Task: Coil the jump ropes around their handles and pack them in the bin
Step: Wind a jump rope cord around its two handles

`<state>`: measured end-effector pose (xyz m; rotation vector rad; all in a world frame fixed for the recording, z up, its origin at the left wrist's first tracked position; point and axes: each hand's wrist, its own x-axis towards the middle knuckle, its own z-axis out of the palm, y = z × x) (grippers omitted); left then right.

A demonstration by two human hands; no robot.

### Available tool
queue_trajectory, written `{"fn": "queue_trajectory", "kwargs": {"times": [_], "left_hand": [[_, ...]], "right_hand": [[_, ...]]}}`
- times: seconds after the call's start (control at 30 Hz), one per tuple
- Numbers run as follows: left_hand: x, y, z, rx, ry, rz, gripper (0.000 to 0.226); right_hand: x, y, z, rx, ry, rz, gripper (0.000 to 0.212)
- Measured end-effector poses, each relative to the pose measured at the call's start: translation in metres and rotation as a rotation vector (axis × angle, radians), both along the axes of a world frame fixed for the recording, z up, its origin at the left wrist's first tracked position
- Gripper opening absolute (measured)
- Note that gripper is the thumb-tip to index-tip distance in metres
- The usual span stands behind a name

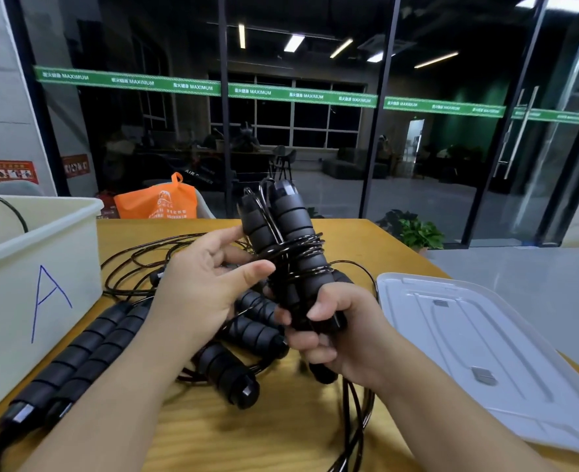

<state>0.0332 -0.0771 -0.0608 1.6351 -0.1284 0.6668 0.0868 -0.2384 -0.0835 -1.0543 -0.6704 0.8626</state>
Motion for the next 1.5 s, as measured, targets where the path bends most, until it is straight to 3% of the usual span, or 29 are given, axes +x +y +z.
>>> {"fn": "queue_trajectory", "kwargs": {"times": [0.07, 0.17, 0.3, 0.37, 0.47, 0.57, 0.63, 0.77, 0.87, 0.93, 1.03, 1.1, 1.17, 1.3, 1.4, 1.5], "left_hand": [[0.0, 0.003, -0.001, 0.015, -0.017, -0.007, 0.041], [-0.001, 0.007, -0.004, 0.096, -0.048, -0.093, 0.064], [-0.005, -0.003, -0.005, -0.013, 0.091, -0.16, 0.048], [-0.004, -0.006, -0.006, -0.109, 0.126, -0.194, 0.042], [0.0, -0.006, -0.008, -0.013, 0.084, -0.013, 0.033], [0.005, -0.005, -0.014, 0.158, 0.073, 0.288, 0.032], [0.005, -0.009, -0.015, 0.186, 0.084, 0.388, 0.028], [0.004, -0.013, -0.017, 0.206, 0.06, 0.461, 0.041], [0.001, -0.014, -0.017, 0.315, 0.028, 0.506, 0.053], [0.0, -0.011, -0.014, 0.386, 0.004, 0.533, 0.055], [0.005, 0.004, -0.014, 0.601, -0.074, 0.506, 0.079], [0.008, 0.015, -0.016, 0.646, -0.171, 0.446, 0.077], [0.008, 0.016, -0.018, 0.567, -0.238, 0.379, 0.063], [0.005, 0.0, -0.013, 0.203, -0.217, 0.327, 0.025], [0.007, -0.007, -0.01, 0.044, -0.264, 0.283, 0.033], [0.011, -0.001, -0.014, 0.019, -0.207, 0.249, 0.051]], "right_hand": [[0.0, -0.001, 0.001, 0.054, 0.087, 0.176, 0.061], [0.001, 0.0, 0.001, 0.101, 0.166, 0.401, 0.054], [0.007, -0.001, -0.003, 0.111, 0.249, 0.484, 0.057], [0.005, -0.002, 0.001, 0.066, 0.217, 0.351, 0.056], [0.001, 0.002, 0.006, -0.098, 0.026, -0.161, 0.05], [-0.002, 0.005, 0.003, -0.35, -0.478, -0.631, 0.044], [-0.005, 0.006, -0.001, -0.408, -0.768, -0.669, 0.051], [-0.005, 0.013, -0.01, -0.485, -0.95, -0.671, 0.082], [-0.004, 0.018, -0.012, -0.537, -1.021, -0.779, 0.062], [-0.007, 0.017, -0.009, -0.553, -0.982, -0.78, 0.045], [-0.007, 0.01, -0.004, -0.529, -0.814, -0.714, 0.028], [-0.007, 0.007, -0.001, -0.469, -0.66, -0.619, 0.019], [-0.008, 0.008, 0.001, -0.369, -0.444, -0.499, 0.019], [-0.009, 0.013, -0.004, -0.091, -0.127, -0.328, 0.044], [-0.009, 0.014, -0.005, -0.005, -0.065, -0.276, 0.054], [-0.01, 0.014, -0.005, 0.026, -0.049, -0.239, 0.058]]}}
